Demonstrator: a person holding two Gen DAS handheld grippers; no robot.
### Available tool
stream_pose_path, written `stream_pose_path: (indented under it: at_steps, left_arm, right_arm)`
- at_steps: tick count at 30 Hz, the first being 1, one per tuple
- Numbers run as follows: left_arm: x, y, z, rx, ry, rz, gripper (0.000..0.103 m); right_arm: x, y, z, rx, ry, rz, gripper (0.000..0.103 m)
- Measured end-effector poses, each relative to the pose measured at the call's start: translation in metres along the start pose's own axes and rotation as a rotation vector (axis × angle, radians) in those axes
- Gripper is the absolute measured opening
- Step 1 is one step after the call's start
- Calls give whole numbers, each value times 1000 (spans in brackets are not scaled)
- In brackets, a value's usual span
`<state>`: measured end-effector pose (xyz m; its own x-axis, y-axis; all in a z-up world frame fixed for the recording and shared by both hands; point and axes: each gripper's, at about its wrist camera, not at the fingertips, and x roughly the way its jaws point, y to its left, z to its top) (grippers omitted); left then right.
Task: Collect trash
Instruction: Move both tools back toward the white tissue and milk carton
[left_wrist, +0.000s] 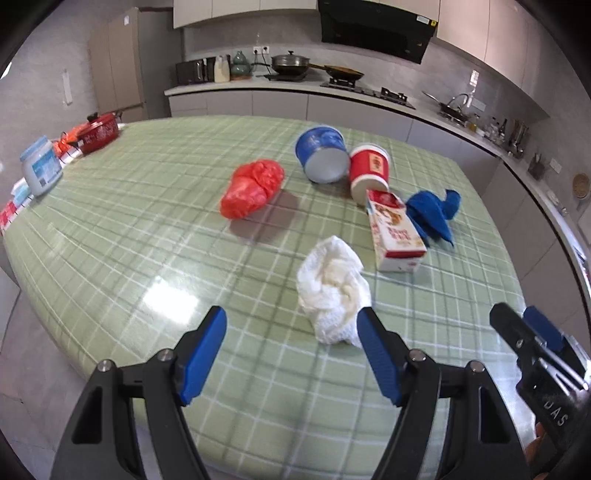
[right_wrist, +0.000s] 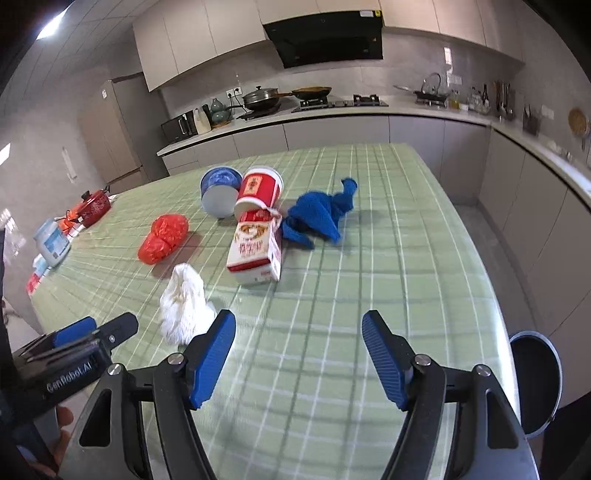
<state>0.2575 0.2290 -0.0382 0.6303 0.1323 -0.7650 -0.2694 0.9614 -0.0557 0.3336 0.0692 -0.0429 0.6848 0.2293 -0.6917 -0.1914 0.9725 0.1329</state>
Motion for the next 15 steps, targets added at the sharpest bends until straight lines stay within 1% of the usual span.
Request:
stream_pose_path:
  at_steps: [2,4,8,15]
  left_arm:
    - [5,-2,4,4,1,5,74]
    - [10,-5,8,15,-4,24,74]
    - [21,-11,13,10,6,23,74]
    - [45,-23,9,23,65,17,74]
  right_arm:
    - [7,4,6,-21,-8,-11,73]
    - [16,1,12,-11,-6,5,73]
    - [31,-3,21,-15,3,12,73]
    - [54,-11,30,-3,25,34,73]
